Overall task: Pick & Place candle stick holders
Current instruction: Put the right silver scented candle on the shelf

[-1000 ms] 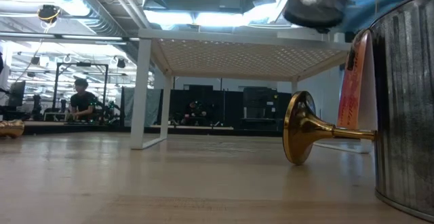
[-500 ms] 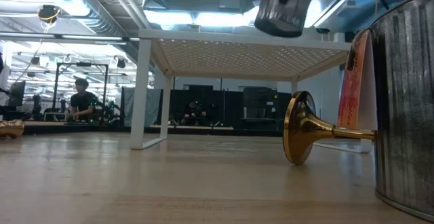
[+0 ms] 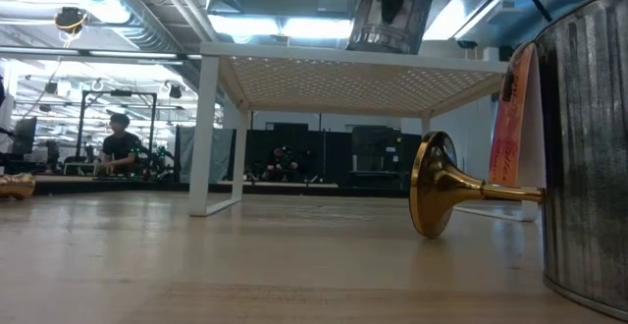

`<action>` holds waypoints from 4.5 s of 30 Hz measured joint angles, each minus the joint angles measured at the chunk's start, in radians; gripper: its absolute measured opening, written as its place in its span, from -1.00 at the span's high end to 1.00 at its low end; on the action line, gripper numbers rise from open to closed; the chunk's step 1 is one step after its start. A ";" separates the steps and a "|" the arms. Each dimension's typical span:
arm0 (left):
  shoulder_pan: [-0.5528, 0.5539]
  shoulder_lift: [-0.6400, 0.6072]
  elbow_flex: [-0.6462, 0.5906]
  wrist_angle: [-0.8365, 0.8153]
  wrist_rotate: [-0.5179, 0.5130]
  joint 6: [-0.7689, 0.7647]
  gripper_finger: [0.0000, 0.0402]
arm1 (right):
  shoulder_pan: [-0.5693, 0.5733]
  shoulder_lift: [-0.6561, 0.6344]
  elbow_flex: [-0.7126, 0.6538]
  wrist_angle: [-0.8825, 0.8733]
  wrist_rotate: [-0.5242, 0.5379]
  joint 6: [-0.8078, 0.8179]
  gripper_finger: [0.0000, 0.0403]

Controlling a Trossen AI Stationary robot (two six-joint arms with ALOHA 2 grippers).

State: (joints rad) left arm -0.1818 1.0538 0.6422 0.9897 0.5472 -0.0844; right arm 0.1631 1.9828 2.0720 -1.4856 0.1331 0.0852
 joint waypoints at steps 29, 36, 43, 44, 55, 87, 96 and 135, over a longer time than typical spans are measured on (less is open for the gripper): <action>0.000 0.000 0.000 0.000 0.000 0.000 -0.08 | 0.022 0.013 0.000 0.080 0.083 -0.048 -0.88; 0.000 0.000 0.000 0.000 0.000 0.000 -0.08 | 0.021 0.013 0.000 0.080 0.084 -0.048 -0.89; 0.000 0.000 0.000 0.000 0.000 0.000 -0.08 | 0.021 0.013 0.000 0.080 0.076 -0.044 -0.89; 0.000 0.000 0.000 0.000 0.000 0.000 -0.08 | 0.021 0.013 0.000 0.080 0.076 -0.045 -0.89; 0.000 0.000 0.000 0.000 0.001 0.000 -0.08 | 0.021 0.013 0.000 0.083 0.093 -0.049 -0.98; 0.000 0.000 0.000 -0.001 0.001 0.000 -0.08 | 0.027 0.012 0.000 0.133 0.087 -0.072 -0.99; 0.000 0.000 0.000 -0.001 0.001 0.000 -0.08 | 0.029 0.012 0.000 0.141 0.063 -0.073 -0.99; 0.000 0.000 0.000 -0.003 0.001 -0.007 -0.08 | 0.042 -0.034 -0.001 0.460 0.091 -0.098 -0.99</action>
State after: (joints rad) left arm -0.1822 1.0534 0.6422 0.9866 0.5480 -0.0917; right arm 0.2054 1.9487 2.0712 -1.0257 0.2238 -0.0128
